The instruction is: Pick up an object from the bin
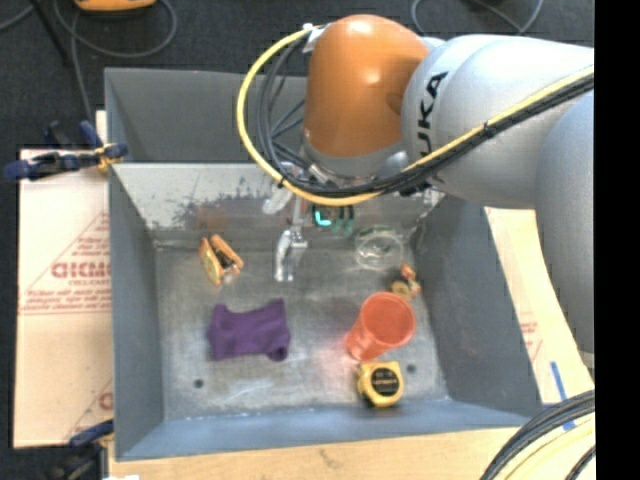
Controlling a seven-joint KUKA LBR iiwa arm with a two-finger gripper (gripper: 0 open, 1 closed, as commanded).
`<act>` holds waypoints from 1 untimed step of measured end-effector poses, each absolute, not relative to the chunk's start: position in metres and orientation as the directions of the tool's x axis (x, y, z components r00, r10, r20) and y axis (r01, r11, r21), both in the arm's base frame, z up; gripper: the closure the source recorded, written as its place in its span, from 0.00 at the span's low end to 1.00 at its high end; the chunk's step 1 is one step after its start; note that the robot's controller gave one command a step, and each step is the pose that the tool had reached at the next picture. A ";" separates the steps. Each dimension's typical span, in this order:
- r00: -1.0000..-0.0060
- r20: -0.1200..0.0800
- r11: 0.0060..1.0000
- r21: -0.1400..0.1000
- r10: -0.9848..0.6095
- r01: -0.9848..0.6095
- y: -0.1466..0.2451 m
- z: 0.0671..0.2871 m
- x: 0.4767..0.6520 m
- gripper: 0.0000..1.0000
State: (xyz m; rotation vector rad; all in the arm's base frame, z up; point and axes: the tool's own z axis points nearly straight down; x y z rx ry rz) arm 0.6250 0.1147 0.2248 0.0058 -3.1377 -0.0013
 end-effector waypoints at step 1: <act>-1.000 -0.004 1.000 0.002 -0.002 -0.002 0.114 0.230 0.627 0.00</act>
Offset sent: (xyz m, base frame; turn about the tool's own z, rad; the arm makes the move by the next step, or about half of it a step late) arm -0.0021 0.0000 -0.1176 -0.0429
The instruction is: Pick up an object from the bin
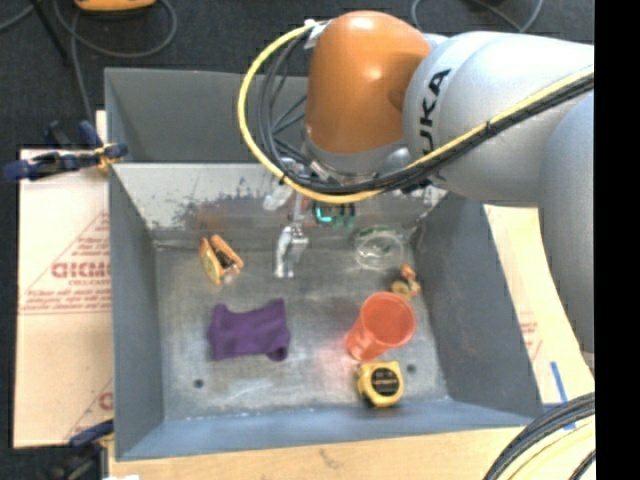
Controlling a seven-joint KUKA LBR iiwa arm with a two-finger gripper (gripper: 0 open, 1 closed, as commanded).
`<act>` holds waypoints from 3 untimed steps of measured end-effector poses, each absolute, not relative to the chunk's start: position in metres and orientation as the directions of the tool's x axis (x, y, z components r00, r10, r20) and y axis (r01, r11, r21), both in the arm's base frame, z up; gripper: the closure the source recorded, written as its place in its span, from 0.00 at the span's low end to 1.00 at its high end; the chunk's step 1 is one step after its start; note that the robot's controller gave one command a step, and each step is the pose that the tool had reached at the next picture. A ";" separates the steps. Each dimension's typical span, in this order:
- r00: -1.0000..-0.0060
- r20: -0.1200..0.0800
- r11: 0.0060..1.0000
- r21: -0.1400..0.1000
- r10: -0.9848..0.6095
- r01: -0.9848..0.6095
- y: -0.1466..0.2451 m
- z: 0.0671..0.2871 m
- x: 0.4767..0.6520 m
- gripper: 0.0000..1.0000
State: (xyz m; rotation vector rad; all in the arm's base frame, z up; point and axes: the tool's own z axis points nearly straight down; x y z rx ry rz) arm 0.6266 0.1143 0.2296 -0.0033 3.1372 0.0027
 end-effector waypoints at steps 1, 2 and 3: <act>-1.000 -0.013 1.000 0.002 -0.017 -0.017 0.114 0.188 0.628 0.00; -0.999 0.003 0.999 -0.001 -0.041 -0.041 0.119 0.152 0.611 0.00; -1.000 -0.010 1.000 0.003 -0.004 -0.004 0.092 0.128 0.571 0.00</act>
Offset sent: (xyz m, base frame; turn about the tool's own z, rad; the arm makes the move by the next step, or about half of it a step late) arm -0.0249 0.0121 -0.0657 -0.0573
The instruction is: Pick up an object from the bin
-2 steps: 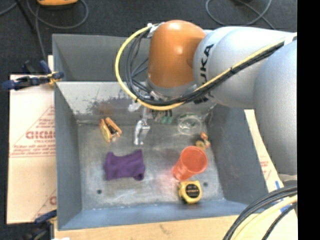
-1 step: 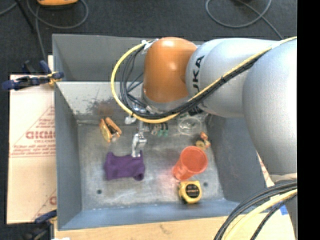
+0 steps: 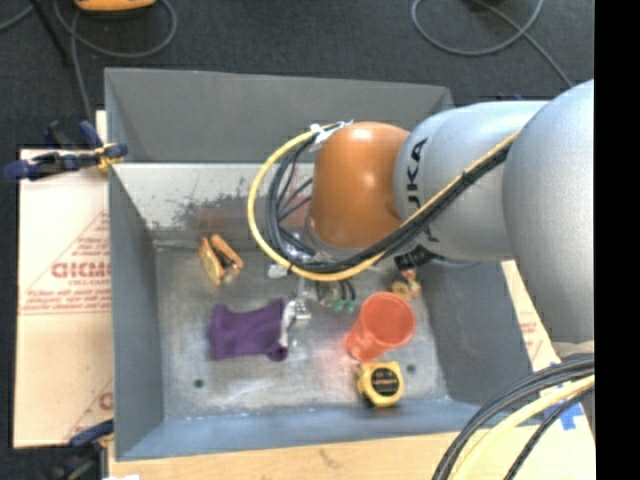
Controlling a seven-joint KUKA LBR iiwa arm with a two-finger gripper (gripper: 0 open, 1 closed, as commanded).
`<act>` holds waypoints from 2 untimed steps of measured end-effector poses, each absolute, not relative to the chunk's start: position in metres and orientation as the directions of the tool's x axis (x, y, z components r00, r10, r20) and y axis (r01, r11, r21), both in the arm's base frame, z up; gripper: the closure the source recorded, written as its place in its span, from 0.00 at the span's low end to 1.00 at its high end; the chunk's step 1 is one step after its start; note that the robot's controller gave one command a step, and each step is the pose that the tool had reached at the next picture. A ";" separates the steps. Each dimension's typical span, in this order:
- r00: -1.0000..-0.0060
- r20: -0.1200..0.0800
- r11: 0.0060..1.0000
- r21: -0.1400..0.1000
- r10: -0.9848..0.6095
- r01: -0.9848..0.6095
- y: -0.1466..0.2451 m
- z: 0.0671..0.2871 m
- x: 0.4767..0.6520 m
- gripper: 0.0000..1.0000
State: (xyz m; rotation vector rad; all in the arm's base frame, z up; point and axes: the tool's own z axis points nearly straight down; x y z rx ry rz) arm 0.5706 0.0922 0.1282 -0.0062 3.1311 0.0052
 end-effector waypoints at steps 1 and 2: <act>-0.999 -0.007 1.000 0.003 -0.031 -0.031 0.124 0.084 0.551 1.00; -1.000 -0.007 1.000 0.003 -0.030 -0.030 0.124 0.084 0.551 1.00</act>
Offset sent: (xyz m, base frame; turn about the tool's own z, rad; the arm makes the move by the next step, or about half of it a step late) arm 0.0000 0.0000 0.0000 0.0000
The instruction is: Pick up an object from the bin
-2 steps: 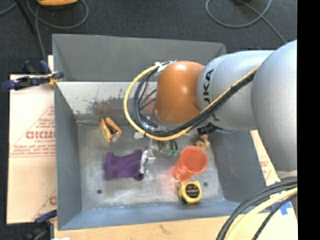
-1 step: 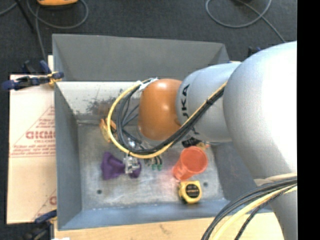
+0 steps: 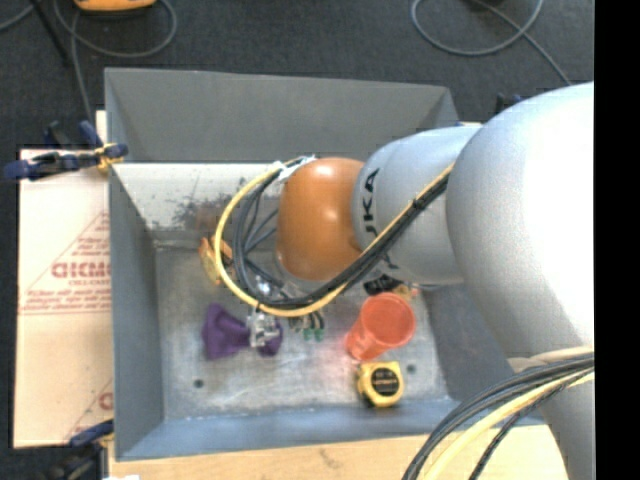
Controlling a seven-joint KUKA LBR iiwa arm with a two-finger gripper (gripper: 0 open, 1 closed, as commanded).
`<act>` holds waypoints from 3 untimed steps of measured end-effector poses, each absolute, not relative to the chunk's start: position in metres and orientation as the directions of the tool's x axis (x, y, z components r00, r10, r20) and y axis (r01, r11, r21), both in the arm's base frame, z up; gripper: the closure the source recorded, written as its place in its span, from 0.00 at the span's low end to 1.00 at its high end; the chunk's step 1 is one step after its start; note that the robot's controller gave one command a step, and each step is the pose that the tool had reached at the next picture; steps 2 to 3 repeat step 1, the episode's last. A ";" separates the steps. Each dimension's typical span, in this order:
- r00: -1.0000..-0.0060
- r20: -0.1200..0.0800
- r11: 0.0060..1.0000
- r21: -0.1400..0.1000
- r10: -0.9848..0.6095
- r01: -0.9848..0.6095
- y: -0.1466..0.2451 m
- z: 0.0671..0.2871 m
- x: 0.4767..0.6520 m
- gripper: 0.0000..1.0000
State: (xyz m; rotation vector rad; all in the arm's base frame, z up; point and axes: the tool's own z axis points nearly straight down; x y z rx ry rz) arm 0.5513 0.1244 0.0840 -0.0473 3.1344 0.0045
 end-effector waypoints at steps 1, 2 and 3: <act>-1.000 -0.005 1.000 0.001 -0.011 -0.011 0.106 0.228 0.558 1.00; -1.000 -0.005 1.000 0.001 -0.011 -0.011 0.106 0.228 0.558 1.00; -1.000 -0.005 1.000 0.001 -0.011 -0.011 0.106 0.228 0.558 1.00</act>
Offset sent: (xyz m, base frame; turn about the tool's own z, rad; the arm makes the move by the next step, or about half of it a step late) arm 0.0000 0.0000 0.0000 0.0000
